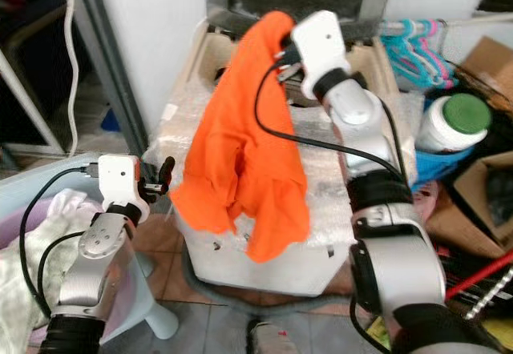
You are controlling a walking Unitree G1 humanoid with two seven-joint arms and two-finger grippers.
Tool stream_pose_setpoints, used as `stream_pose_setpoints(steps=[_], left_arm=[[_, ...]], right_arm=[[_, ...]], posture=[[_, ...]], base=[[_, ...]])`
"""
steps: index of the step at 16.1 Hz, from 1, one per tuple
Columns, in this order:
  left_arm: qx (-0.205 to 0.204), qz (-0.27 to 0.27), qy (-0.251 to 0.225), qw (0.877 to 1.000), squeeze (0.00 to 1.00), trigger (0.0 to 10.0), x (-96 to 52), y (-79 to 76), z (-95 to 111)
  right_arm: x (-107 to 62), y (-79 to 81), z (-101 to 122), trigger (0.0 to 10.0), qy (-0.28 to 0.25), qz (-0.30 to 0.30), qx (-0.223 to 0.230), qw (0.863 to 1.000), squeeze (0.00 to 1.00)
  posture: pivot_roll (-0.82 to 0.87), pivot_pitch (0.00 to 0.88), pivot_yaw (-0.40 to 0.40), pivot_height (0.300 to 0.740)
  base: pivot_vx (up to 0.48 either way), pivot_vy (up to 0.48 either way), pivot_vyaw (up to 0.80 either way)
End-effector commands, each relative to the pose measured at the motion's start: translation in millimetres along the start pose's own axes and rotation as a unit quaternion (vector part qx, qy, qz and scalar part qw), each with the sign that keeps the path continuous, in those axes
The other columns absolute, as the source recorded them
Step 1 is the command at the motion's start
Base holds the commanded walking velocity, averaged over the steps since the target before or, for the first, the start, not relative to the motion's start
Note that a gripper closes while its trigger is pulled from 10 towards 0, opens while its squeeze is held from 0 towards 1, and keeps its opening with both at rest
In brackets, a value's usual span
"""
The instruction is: Clothes washing
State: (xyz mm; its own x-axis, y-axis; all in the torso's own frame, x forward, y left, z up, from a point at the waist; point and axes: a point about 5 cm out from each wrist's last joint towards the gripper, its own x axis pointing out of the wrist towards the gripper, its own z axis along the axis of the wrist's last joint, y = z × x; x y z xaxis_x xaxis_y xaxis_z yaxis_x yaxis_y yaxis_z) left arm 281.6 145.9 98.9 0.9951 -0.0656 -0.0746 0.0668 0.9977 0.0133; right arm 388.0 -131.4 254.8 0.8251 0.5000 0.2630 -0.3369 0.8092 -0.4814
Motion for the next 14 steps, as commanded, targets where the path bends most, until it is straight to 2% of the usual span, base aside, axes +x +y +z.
stream_pose_setpoints(steps=[1,5,7,8,9,10,11,12,13,14], left_arm=[[0.001,0.001,-0.006,1.0,0.0,10.0,0.1,-0.7,3.0],[-0.001,0.006,-0.005,1.0,0.0,10.0,0.3,0.1,2.6],[-0.001,0.006,-0.005,1.0,0.0,10.0,0.6,0.3,2.7],[0.0,0.006,-0.003,1.0,0.0,10.0,1.1,0.5,2.4],[0.0,0.005,-0.003,1.0,0.0,10.0,1.1,0.4,2.4],[-0.001,0.004,-0.003,1.0,0.0,10.0,1.6,0.2,2.6],[-0.001,0.003,-0.005,1.0,0.0,10.0,2.2,-0.3,2.9],[0.0,0.003,-0.005,1.0,0.0,10.0,2.3,-0.5,3.0],[0.001,0.004,-0.004,1.0,0.0,10.0,2.5,-0.6,3.0],[0.001,0.005,-0.004,1.0,0.0,10.0,2.0,-0.9,2.8]], right_arm=[[6.3,-1.1,9.7,10.0,-0.018,0.018,-0.013,1.0,0.0],[11.8,6.0,9.2,10.0,-0.016,0.049,-0.009,0.999,0.0],[15.3,2.8,4.0,10.0,0.012,0.053,0.021,0.998,0.0],[20.5,-7.6,3.1,10.0,0.037,0.031,0.061,0.997,0.0],[24.1,-15.4,7.0,10.0,0.042,0.016,0.078,0.996,0.0],[29.1,-25.3,14.0,10.0,0.042,-0.004,0.106,0.993,0.0],[37.9,-37.5,30.3,10.0,0.033,-0.027,0.126,0.991,0.0],[40.1,-41.2,36.2,10.0,0.026,-0.036,0.119,0.992,0.0],[44.8,-63.0,60.6,10.0,-0.018,-0.115,0.14,0.983,0.0],[43.6,-71.2,63.8,10.0,-0.024,-0.154,0.148,0.977,0.0]], posture=[[-0.04,0.0,-0.014,0.74],[-0.04,0.0,-0.018,0.74],[-0.04,0.0,-0.016,0.74],[-0.05,0.0,-0.014,0.74],[-0.05,0.0,-0.011,0.74],[-0.05,0.0,-0.007,0.74],[-0.05,0.0,-0.004,0.74],[-0.05,0.0,-0.004,0.74],[-0.05,0.0,-0.007,0.74],[-0.04,0.0,-0.013,0.74]], base=[[0.281,0.0,0.0],[0.334,0.0,0.0],[0.341,0.0,0.0],[0.311,0.0,0.0],[0.266,0.0,0.0],[0.0,0.0,0.0],[0.0,0.0,0.0],[0.0,0.0,0.0],[0.0,0.0,0.0],[0.0,0.0,0.0]])
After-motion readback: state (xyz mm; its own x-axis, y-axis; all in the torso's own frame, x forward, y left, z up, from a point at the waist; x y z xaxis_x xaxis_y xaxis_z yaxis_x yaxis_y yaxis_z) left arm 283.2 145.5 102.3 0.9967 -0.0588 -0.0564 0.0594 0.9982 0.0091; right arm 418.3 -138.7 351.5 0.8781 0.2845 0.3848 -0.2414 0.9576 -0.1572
